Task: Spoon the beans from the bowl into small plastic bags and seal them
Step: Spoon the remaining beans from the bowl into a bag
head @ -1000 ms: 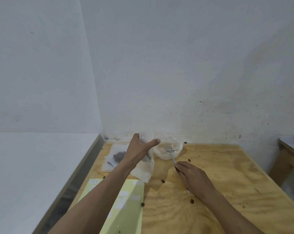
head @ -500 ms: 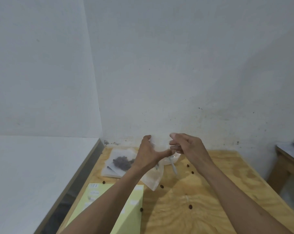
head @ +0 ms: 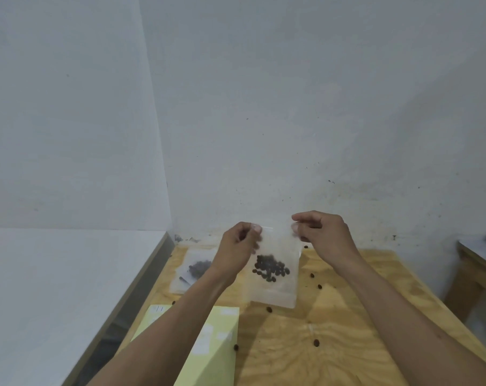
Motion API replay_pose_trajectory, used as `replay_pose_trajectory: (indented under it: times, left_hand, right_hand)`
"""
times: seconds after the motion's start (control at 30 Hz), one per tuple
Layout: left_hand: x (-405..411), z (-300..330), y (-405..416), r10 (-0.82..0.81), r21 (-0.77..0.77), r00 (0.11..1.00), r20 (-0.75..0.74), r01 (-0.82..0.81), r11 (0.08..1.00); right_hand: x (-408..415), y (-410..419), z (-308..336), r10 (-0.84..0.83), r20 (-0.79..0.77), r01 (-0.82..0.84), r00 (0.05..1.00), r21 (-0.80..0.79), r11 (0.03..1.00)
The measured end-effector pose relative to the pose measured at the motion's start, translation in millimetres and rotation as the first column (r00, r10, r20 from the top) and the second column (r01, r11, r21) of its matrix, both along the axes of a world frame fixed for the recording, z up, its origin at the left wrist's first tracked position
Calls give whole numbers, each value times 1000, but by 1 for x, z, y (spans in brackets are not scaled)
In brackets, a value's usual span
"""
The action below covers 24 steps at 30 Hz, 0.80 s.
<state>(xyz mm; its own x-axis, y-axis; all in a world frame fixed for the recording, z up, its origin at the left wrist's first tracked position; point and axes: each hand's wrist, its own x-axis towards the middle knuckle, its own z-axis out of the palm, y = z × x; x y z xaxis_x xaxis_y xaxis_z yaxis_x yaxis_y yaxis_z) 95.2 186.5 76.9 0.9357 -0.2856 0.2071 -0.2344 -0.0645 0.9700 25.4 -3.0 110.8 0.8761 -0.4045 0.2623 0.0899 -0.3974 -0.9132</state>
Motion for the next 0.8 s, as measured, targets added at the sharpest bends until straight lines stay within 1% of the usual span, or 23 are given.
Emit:
replay_pose_trajectory:
  times: [0.1, 0.2, 0.3, 0.4, 0.5, 0.6, 0.67, 0.8]
  left_hand:
    - [1, 5, 1, 26, -59, 1000, -2, -26, 998]
    - [0, 6, 0, 9, -73, 1000, 3, -9, 997]
    - [-5, 7, 0, -11, -84, 1000, -4, 11, 996]
    - [-6, 9, 1, -59, -80, 998, -9, 58, 995]
    - [-6, 10, 0, -47, -91, 999, -5, 46, 995]
    - [-8, 10, 0, -30, -136, 999, -16, 28, 990]
    - [-9, 9, 0, -30, -130, 999, -14, 28, 991]
    - [-9, 9, 0, -8, -101, 1000, -16, 7, 995]
  right_hand:
    - [0, -2, 4, 109, -39, -105, 993, 90, 990]
    - [3, -2, 4, 174, -103, -167, 979, 80, 983]
    - [5, -3, 4, 156, -83, -154, 984, 33, 988]
    - [6, -6, 5, 146, -84, -150, 986, -47, 988]
    - [6, -5, 7, 161, -96, -172, 982, -116, 978]
    - [5, -3, 9, 207, -136, -224, 969, -126, 966]
    - [5, -2, 9, 219, -150, -239, 964, -136, 961]
    - [10, 9, 5, 168, -80, -177, 983, -120, 977]
